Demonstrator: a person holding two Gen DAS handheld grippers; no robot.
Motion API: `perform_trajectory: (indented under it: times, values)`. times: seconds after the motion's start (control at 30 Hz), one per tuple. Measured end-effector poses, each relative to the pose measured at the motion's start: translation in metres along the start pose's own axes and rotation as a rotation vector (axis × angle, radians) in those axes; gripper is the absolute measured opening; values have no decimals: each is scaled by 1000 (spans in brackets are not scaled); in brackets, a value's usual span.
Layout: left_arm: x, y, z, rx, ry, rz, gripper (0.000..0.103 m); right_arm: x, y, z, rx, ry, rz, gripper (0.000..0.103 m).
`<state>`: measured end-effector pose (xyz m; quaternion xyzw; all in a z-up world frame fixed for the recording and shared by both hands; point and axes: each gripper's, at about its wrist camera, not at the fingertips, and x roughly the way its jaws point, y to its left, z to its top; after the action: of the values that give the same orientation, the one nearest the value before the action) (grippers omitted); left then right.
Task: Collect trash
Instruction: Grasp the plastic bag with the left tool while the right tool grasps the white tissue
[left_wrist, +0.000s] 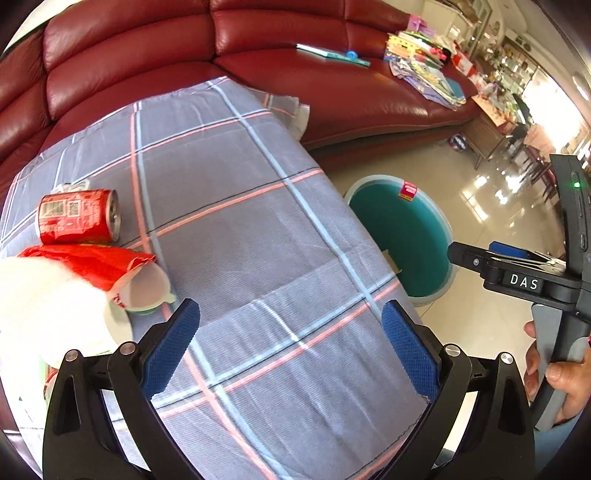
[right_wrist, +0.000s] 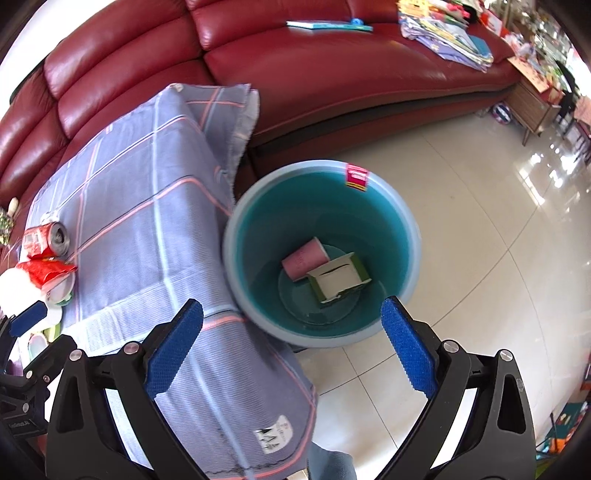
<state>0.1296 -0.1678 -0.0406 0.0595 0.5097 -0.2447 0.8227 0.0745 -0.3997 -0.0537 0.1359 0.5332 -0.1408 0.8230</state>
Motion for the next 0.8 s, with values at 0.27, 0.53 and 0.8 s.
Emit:
perform_trajectory:
  times: [0.27,0.53,0.8]
  values:
    - [-35,63,-31,-86,-35,61,99,-10,73,-10,-125,11,48,93]
    - [-64,135,-57,-204,-60,121,99,-15,155,-16,-276,25,102,93]
    - [-78,196,-73,-311,-74,162,99,-20,211,-12,-362,30,137,93]
